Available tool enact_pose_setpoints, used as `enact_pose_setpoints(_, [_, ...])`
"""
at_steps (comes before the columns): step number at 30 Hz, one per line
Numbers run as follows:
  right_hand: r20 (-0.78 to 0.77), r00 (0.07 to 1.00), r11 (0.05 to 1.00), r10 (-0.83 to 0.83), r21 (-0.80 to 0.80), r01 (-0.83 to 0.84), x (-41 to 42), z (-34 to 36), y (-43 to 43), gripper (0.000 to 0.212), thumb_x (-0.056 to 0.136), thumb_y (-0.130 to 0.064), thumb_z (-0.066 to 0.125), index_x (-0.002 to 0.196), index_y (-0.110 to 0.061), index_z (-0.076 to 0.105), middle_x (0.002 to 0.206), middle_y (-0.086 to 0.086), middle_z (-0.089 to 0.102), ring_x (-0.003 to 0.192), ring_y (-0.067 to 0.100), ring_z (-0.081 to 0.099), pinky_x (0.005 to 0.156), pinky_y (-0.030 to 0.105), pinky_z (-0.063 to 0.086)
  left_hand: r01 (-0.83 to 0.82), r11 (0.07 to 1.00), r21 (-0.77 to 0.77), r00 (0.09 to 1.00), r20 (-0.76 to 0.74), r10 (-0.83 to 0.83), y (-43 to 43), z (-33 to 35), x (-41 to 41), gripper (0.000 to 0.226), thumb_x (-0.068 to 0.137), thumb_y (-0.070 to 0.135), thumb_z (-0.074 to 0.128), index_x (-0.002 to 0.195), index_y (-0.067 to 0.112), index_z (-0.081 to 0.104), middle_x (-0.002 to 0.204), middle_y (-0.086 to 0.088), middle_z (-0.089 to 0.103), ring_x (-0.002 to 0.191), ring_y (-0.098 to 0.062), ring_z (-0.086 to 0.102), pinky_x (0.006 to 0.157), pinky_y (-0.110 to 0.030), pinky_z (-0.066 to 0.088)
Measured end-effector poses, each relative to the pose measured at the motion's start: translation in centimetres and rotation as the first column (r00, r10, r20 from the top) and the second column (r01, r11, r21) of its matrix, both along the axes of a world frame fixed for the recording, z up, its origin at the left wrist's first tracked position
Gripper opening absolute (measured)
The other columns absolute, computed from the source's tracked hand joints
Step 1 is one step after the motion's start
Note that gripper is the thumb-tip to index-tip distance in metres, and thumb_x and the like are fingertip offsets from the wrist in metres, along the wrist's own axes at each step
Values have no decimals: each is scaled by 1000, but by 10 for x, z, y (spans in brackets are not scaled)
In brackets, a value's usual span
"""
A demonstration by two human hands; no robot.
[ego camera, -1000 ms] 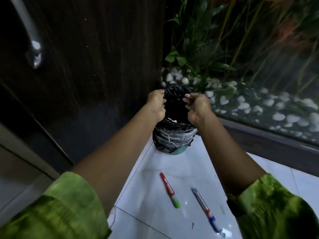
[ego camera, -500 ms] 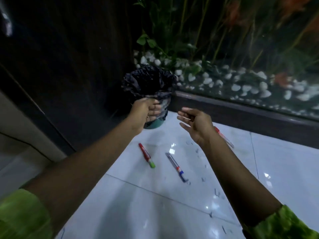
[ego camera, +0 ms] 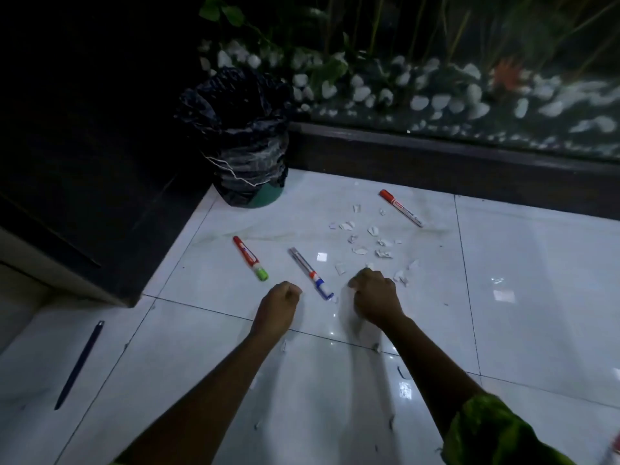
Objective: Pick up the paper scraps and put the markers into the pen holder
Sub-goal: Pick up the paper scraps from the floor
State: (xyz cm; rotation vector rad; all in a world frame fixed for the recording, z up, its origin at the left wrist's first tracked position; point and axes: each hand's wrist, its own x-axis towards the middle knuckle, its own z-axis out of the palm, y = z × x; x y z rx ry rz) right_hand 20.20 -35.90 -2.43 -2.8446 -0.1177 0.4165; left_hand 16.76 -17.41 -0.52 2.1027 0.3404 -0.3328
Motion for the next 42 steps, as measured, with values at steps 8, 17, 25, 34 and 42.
enact_pose_setpoints(8, [69, 967, 965, -245, 113, 237, 43, -2, -23, 53, 85, -11, 44, 138, -19, 41, 151, 10, 30, 140, 30, 22, 112, 44, 23, 97, 995, 38, 986, 133, -102, -22, 0, 39, 22, 91, 2, 43, 98, -2, 63, 110, -17, 63, 101, -25, 57, 67, -16, 37])
enact_pose_setpoints(17, [79, 955, 921, -285, 300, 250, 11, -17, -70, 36, 75, -3, 41, 96, -1, 70, 110, 13, 65, 109, 33, 52, 87, 34, 42, 365, 914, 176, 911, 138, -390, -79, -14, 83, 35, 92, 8, 43, 127, 5, 49, 139, -12, 46, 126, -29, 44, 106, -35, 38])
enact_pose_setpoints(25, [104, 981, 944, -163, 305, 124, -41, -18, -79, 33, 85, -11, 45, 106, -9, 70, 127, 14, 58, 119, 31, 47, 98, 34, 37, 521, 817, 248, 843, 0, -538, -117, -31, 85, 44, 96, 14, 41, 139, 3, 36, 153, -13, 28, 141, -26, 27, 117, -35, 23])
enact_pose_setpoints(34, [136, 905, 838, -403, 453, 305, -111, -34, -92, 41, 79, -28, 45, 114, -14, 63, 122, 11, 61, 115, 29, 54, 97, 41, 45, 548, 769, 330, 766, 170, -620, -116, -46, 32, 35, 94, 9, 42, 127, 8, 53, 140, -7, 49, 130, -25, 38, 108, -33, 31])
enact_pose_setpoints(42, [183, 919, 884, -349, 390, 258, -152, -46, -63, 79, 78, -59, 48, 143, -17, 32, 152, 6, 29, 140, 17, 22, 112, 32, 19, 408, 906, 114, 857, 294, -423, -101, -46, -1, 28, 93, 3, 47, 117, 3, 61, 124, -14, 59, 121, -26, 47, 100, -20, 34])
